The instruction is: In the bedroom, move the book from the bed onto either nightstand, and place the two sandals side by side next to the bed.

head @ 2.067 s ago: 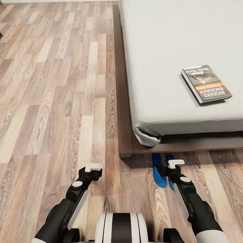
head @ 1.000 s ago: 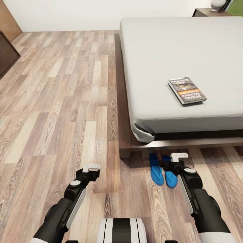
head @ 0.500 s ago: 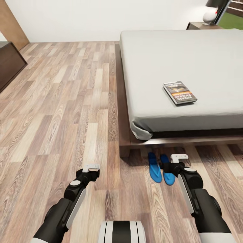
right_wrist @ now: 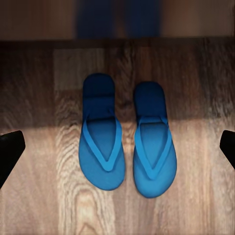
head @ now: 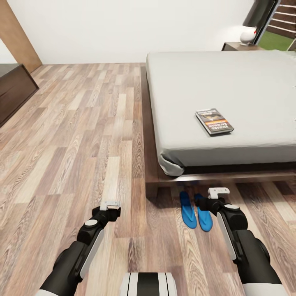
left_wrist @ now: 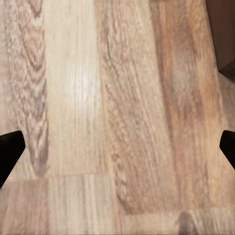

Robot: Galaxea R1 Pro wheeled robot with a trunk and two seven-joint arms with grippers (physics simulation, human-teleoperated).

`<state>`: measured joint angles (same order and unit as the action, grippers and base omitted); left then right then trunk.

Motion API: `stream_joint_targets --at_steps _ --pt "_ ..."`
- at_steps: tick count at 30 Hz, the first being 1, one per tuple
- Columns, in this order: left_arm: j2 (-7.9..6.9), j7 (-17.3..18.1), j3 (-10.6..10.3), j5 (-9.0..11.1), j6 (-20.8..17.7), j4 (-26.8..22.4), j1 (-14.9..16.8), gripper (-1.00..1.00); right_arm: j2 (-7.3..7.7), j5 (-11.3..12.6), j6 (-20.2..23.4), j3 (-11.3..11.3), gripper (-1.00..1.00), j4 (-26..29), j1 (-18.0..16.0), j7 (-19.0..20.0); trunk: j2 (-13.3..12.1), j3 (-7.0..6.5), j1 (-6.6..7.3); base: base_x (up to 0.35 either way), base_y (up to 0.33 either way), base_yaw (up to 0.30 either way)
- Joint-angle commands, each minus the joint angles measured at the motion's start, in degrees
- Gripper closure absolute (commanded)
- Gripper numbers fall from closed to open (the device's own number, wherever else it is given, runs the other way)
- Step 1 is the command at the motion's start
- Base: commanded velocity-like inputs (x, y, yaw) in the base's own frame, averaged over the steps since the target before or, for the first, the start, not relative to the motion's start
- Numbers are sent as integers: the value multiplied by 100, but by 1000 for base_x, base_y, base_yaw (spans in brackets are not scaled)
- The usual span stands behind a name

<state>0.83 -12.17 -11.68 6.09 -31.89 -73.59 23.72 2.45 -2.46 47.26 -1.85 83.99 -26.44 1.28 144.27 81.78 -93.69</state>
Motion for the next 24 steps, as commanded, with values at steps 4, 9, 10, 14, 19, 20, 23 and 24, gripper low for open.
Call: stream_joint_targets --at_steps 4,9,10,14,19,20,23,24 --pt "-5 -52 -5 52 -49 -6 5 -100 1 -23 29 0 -100 4 -2 13 -4 -85 11 0 0 0" --pt "-6 -49 -2 51 -59 -6 7 -100 1 -24 29 0 -100 3 -2 13 -11 -196 24 0 0 0" --pt "-5 -52 -2 47 -60 -6 7 -100 1 -25 29 0 -100 3 -2 13 -12 -218 27 0 0 0" --pt "-5 -50 -3 49 -62 -6 5 -100 1 -22 29 0 -100 3 -2 13 -17 -307 37 0 0 0" --pt "-8 -49 -2 49 -57 -6 2 -100 1 -22 29 6 -100 3 -2 13 -24 -418 50 0 0 0" --pt "-7 -49 -2 50 -56 -6 2 -100 1 -21 29 6 -100 3 -2 13 -25 -440 52 0 0 0" --pt "-10 -49 -1 50 -55 -6 2 -100 1 -19 29 6 -100 3 -4 13 -29 -506 60 0 0 0" --pt "-11 -49 -1 50 -55 -6 2 -100 1 -19 29 5 -100 3 -4 13 -31 -529 63 0 0 0"
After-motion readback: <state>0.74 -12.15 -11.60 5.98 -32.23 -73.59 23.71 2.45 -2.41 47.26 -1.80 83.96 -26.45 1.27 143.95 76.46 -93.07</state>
